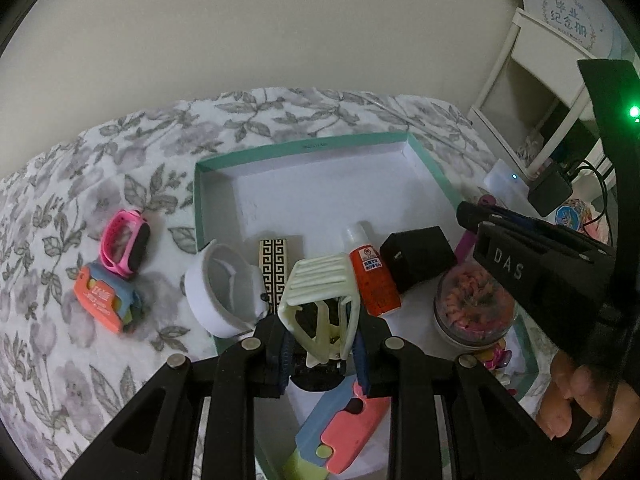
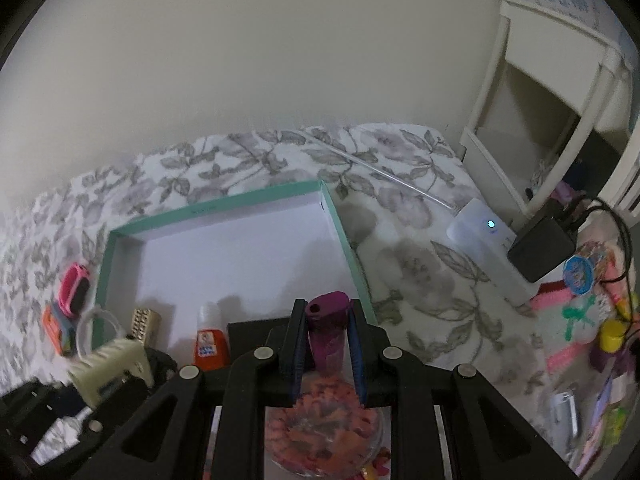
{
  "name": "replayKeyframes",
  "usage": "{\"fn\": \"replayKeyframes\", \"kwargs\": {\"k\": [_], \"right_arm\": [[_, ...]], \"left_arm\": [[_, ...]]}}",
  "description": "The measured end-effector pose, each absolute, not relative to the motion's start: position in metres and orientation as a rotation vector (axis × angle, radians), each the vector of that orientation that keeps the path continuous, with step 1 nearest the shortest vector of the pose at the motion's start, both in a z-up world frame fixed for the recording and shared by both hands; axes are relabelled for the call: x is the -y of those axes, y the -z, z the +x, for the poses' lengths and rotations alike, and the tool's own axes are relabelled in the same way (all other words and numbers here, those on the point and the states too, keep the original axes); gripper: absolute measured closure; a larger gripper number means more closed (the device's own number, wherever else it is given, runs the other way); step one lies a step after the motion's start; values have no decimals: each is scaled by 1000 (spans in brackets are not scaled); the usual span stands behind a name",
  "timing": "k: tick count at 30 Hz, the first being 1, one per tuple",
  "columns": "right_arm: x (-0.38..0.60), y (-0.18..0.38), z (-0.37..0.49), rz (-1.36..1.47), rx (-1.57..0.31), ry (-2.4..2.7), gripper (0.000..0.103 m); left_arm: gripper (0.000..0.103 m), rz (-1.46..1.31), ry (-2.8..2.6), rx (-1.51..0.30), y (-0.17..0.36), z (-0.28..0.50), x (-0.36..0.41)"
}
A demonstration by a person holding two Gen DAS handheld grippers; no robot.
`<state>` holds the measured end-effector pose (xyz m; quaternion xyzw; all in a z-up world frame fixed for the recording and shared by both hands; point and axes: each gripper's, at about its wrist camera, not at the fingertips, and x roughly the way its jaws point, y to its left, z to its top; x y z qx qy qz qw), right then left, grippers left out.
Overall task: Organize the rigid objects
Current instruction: 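Open both grippers to drop the lighter and cage into the tray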
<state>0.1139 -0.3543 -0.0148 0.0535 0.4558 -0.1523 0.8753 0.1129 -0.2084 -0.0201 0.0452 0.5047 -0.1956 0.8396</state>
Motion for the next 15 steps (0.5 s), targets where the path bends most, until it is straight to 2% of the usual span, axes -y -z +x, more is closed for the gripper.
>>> {"fn": "replayKeyframes", "kwargs": {"k": [4,6,7,8,10,15], "right_arm": [[356,17,114,142,-942,297,80],[356,19,115,151,-950,290,75],[356,20,115,154,-953,289,72],[356,21,115,154,-953,289,64],[355,22,115,155,-952,287,62],[352,21,115,159,-952,276,62]], "left_arm": [[76,95,425,-1069,22,114,210],[75,102,422,-1071,22,114,211],[72,108,419,-1069,22,114,212],[65,113,416,-1068,22,114,212],[55,116,411,-1063,21,114,211],[53,113,399,-1060,18,116,209]]}}
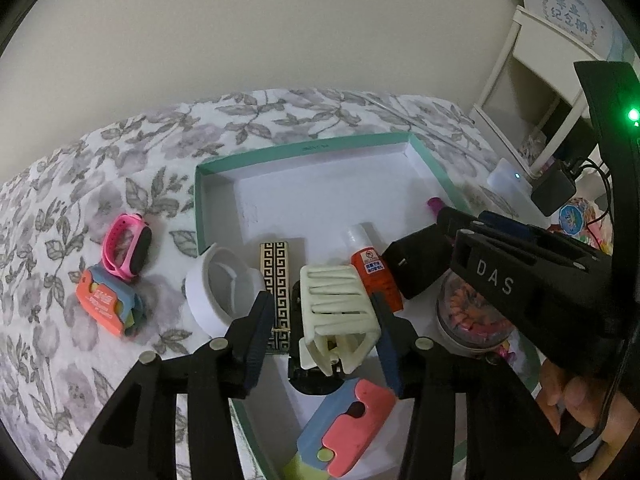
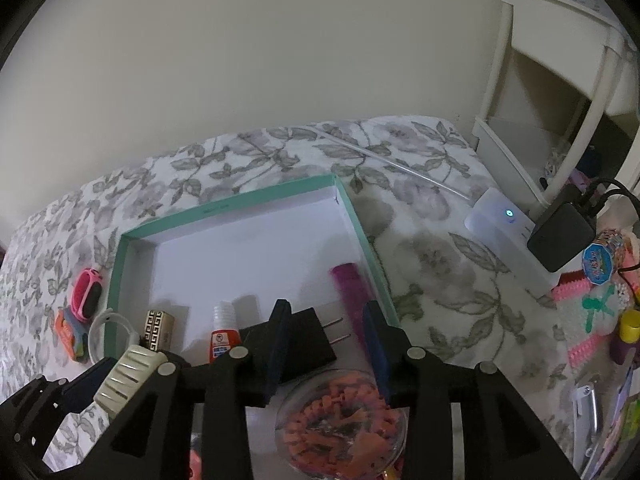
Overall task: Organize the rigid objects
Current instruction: 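Open both grippers to drop the lighter and cage into the tray, then move both open tools back toward the pink watch and carrot knife toy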
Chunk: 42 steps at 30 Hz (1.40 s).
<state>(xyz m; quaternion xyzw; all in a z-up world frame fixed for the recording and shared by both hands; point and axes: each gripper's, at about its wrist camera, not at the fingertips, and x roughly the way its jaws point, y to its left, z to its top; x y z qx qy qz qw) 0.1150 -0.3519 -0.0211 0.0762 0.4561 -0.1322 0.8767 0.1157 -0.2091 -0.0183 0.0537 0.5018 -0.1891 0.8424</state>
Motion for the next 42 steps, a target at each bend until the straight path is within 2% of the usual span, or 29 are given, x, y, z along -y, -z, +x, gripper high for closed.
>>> {"fn": "replayKeyframes", "kwargs": {"k": [4,6,8,13,31,36,38,42], "right_arm": [[347,22,117,143,-958,265,59],[345,21,117,136,-956,263,44],[343,20,117,140,-949,260,41],[345,16,116,169,-935,260,36],[335,2,118,187,-928,217,35],[325,-2,119,176,-920,184,24],[320,-2,119,167,-915,179,20],[310,0,120,163,-909,144,14]], "left_arm": [[44,106,385,-1056,13,118,205],[34,95,378,-1050,10,120,202],[29,94,364,-1042,7,121,198],[28,70,337,-1043,3,126,188],[27,-44,258,-1032,-11,142,147],[27,-64,207,-1036,-10,148,133],[19,-74,178,-1039,-7,151,125],[14,-93,146,-1039,-5,154,114]]}}
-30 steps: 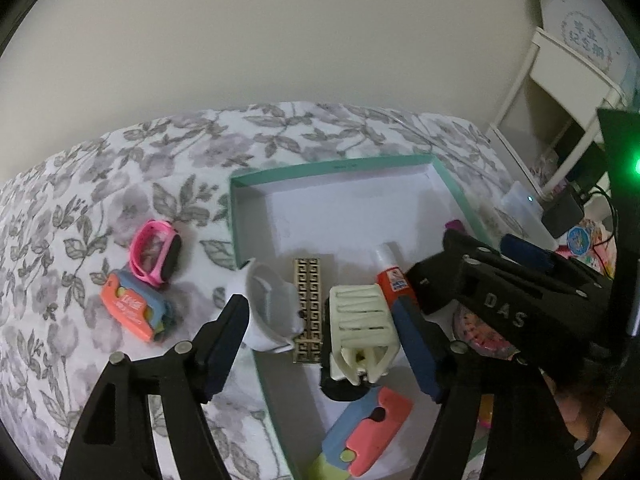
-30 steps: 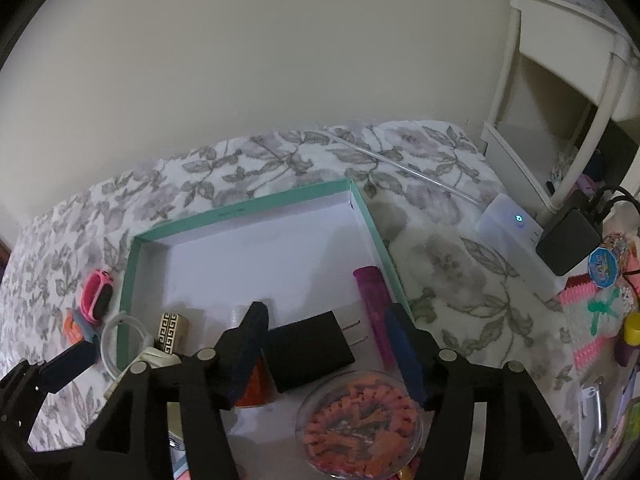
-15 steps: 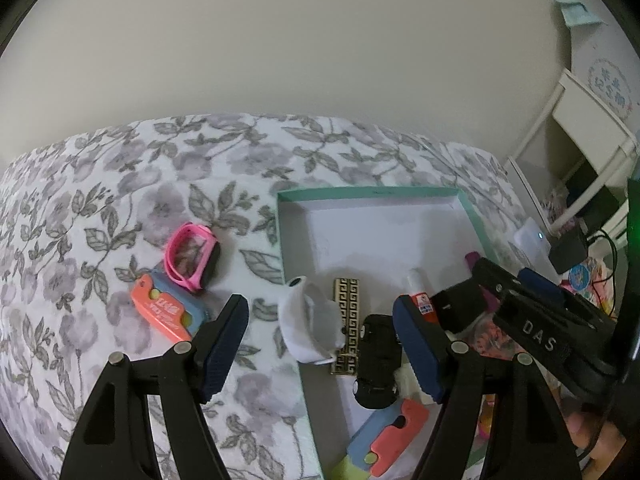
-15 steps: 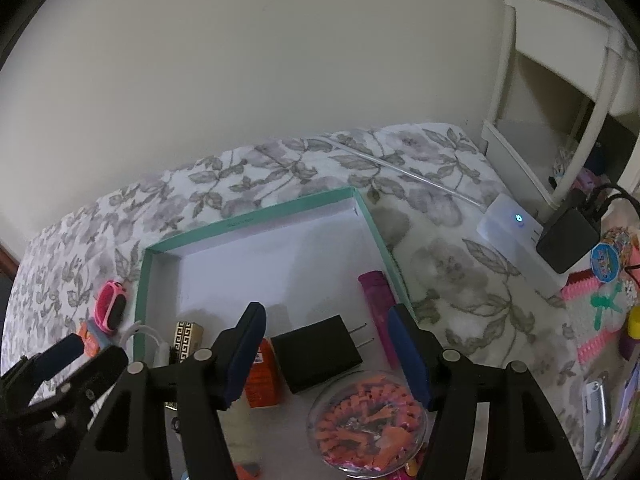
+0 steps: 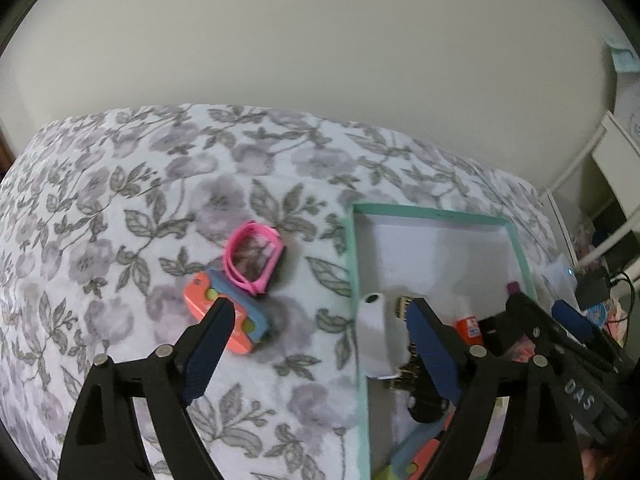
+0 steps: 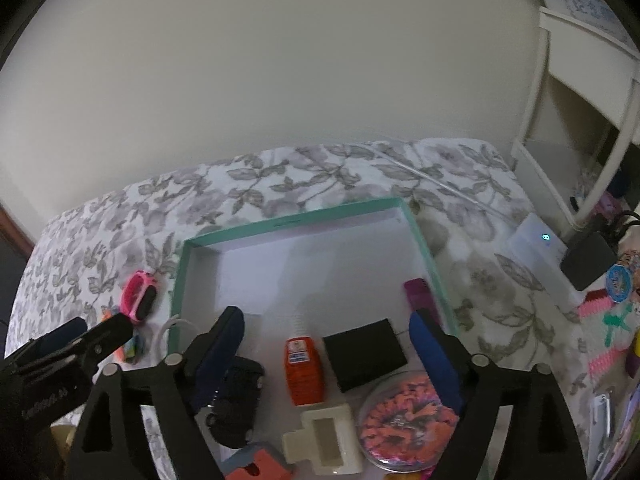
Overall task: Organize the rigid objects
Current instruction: 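Move both open tools back toward the pink watch and carrot knife toy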
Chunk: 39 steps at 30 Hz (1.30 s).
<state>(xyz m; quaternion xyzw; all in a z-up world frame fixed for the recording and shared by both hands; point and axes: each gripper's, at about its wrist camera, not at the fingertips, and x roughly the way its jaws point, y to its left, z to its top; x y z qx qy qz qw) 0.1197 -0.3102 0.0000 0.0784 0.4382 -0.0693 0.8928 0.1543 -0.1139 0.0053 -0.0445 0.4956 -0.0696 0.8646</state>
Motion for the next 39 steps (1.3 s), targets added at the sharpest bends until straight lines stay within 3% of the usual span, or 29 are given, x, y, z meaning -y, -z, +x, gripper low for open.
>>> {"fn": "replayKeyframes", "kwargs": {"k": [5,10,26,31,39], "right_arm": [[294,2,120,99,-898,124,4],[283,5,121,76,-896,109,0],[245,13,127,5,-923,46,0],[235,15,130,-30,-932,34,0],[230,18,130,-52,-943,33,0]], "left_arm": [[10,-114,115,-1033,-4,158,103],[10,-141,86,-1036,-3,163,89],[10,-193,16,-1026,8,175,35],[10,-264,-15,-1099,31,182,12],[10,-184,40,-1134,49,184,44]]}}
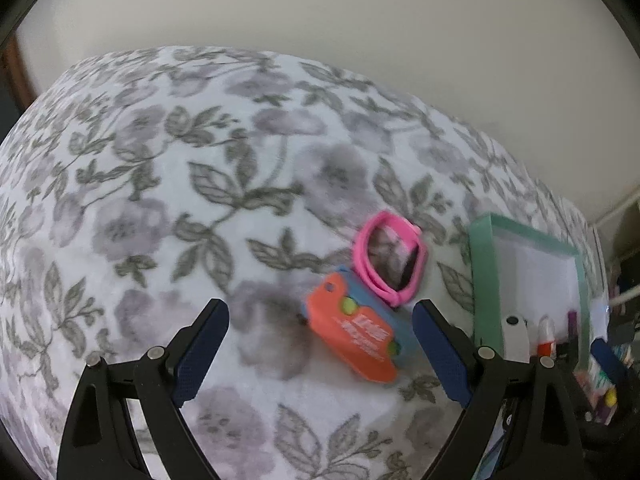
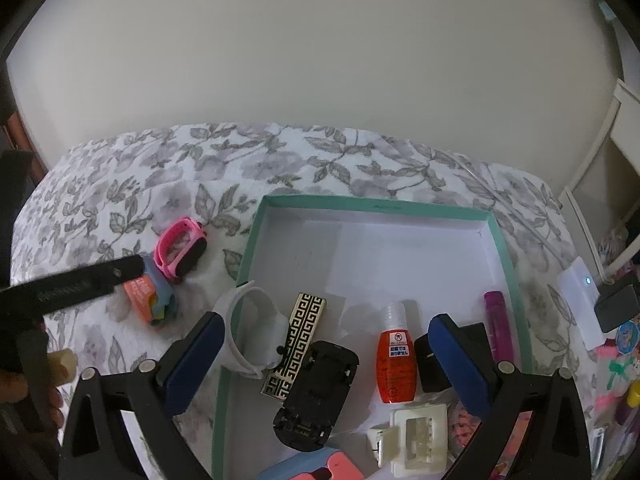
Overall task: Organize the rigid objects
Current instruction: 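Move both open tools back toward the pink watch and carrot knife toy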
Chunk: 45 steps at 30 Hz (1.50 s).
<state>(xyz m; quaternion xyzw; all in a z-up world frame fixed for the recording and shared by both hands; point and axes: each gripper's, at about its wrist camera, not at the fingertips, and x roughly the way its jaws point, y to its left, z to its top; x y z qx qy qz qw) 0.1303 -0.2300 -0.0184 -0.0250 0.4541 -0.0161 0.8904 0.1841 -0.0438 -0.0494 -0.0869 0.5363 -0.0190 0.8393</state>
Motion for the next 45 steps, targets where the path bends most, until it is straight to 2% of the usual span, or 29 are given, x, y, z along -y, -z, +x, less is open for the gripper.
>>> {"fn": "replayKeyframes", "kwargs": {"k": [5,11,34,45], "right_arm": [[236,19,129,-27,-953,46,0],[238,17,128,-15,-952,44,0],[226,18,130,0,-926,26,0],[197,15,142,62,-912,-50,0]], "left_arm": [[10,-35,68,-1082,56,182,77],[10,31,29,-1121,75,182,86],[10,-136,-69,-1197,72,187,18],[10,-130,-12,-1309,73,192,-23]]}}
